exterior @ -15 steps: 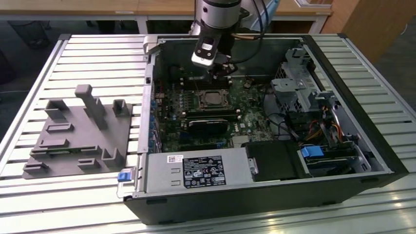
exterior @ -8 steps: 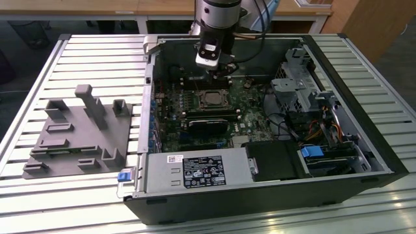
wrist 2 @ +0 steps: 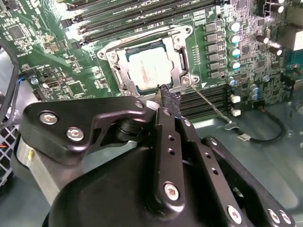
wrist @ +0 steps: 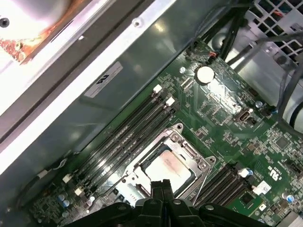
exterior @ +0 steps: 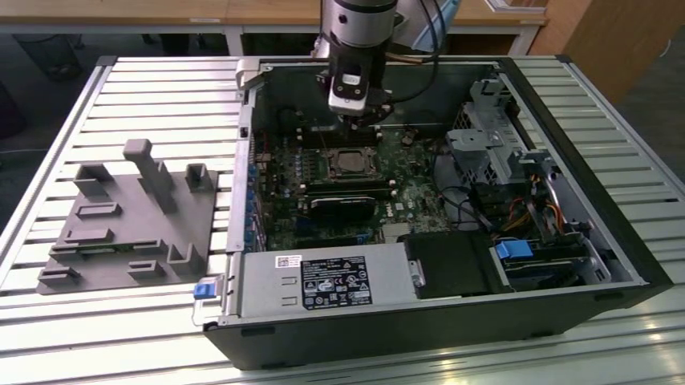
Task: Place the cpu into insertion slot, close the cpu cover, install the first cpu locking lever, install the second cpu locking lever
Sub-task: 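Install the first cpu locking lever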
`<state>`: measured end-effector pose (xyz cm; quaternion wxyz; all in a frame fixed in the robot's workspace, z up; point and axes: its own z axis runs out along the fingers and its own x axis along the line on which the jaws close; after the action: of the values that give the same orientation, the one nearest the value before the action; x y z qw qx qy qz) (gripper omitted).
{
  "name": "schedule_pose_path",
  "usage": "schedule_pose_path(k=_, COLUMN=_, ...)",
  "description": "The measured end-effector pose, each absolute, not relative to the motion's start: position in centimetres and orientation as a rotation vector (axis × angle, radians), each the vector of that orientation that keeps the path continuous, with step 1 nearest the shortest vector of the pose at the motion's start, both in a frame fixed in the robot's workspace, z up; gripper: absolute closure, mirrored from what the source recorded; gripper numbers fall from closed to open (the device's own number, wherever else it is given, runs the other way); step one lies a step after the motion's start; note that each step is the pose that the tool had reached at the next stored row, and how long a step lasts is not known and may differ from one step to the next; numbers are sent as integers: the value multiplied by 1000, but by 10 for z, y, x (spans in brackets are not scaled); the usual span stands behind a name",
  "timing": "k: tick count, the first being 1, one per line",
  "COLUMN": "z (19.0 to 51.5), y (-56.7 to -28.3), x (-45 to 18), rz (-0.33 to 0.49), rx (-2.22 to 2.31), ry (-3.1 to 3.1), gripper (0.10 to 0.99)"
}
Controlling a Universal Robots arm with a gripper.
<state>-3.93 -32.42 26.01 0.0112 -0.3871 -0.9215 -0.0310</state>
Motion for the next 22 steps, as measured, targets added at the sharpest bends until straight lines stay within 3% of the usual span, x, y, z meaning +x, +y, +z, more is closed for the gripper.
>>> schedule_pose_path(k=22, z=257, y=-324, x=-41, rz=-88, rx=-641, ry=-3040, gripper=965)
